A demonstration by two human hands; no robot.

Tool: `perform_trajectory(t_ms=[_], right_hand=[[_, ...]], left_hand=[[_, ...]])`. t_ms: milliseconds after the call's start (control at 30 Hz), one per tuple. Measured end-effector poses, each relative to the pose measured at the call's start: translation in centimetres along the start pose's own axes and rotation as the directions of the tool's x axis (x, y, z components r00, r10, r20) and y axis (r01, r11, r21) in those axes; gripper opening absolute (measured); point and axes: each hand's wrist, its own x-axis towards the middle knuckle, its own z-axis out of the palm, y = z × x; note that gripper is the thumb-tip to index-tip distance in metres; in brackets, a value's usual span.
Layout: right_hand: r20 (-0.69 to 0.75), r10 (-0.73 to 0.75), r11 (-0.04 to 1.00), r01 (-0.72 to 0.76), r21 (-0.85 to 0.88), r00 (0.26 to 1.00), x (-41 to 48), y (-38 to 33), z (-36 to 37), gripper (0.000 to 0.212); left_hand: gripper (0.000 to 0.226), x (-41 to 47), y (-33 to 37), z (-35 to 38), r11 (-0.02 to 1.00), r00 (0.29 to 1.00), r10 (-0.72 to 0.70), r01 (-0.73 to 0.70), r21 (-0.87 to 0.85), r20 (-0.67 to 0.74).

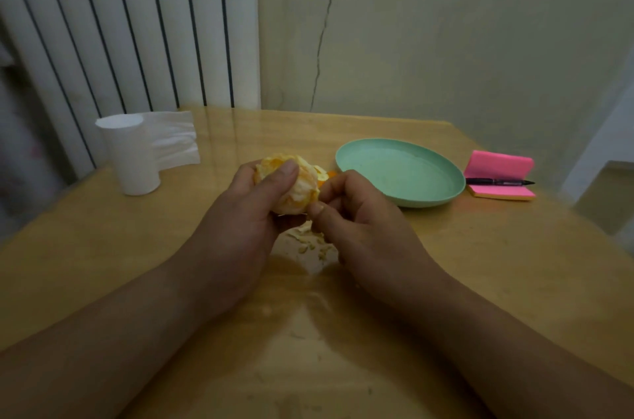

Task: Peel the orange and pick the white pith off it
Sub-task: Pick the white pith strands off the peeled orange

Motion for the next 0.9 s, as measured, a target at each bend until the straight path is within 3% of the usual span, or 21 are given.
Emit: perform_trajectory(t_ms=[233,367,533,667,800,900], right_hand=[[-0.134,-0.016,0.999,0.021,0.038,0.991,-0.1,-0.3,0.1,0.005],[-0.216,-0.006,1.0,0.008,0.009,0.976,0.0,-0.1,0.4,0.006],[-0.22,0.028,0.998,-0.015,0.061,0.975,-0.1,-0.4,0.2,0.009],[-0.209,-0.053,0.997,0.042,-0.057,0.977,0.0,-0.3,-0.1,0.013],[-0.168,-0.185,0.953,0.135,-0.27,0.968,-0.1,-0.4,-0.3,0.013],[-0.125,-0.265,0.886,0.19,-0.424,0.956,0.0,-0.5,-0.3,0.013]], left_hand=[[0.059,0.2,-0.3,-0.1,0.991,0.999,0.027,-0.023,0.128,-0.03],[0.056,-0.5,-0.4,0.2,0.941,0.997,0.073,-0.068,0.33,-0.001],[0.059,-1.1,0.0,0.8,0.89,0.993,0.118,-0.117,0.441,0.026],[0.064,-0.9,0.4,0.5,0.9,0.994,0.099,-0.105,0.424,0.034],[0.065,-0.6,0.8,0.2,0.969,0.998,-0.059,0.058,0.242,-0.001],[0.056,-0.5,0.8,-0.1,0.96,0.993,-0.113,0.103,0.262,0.026]])
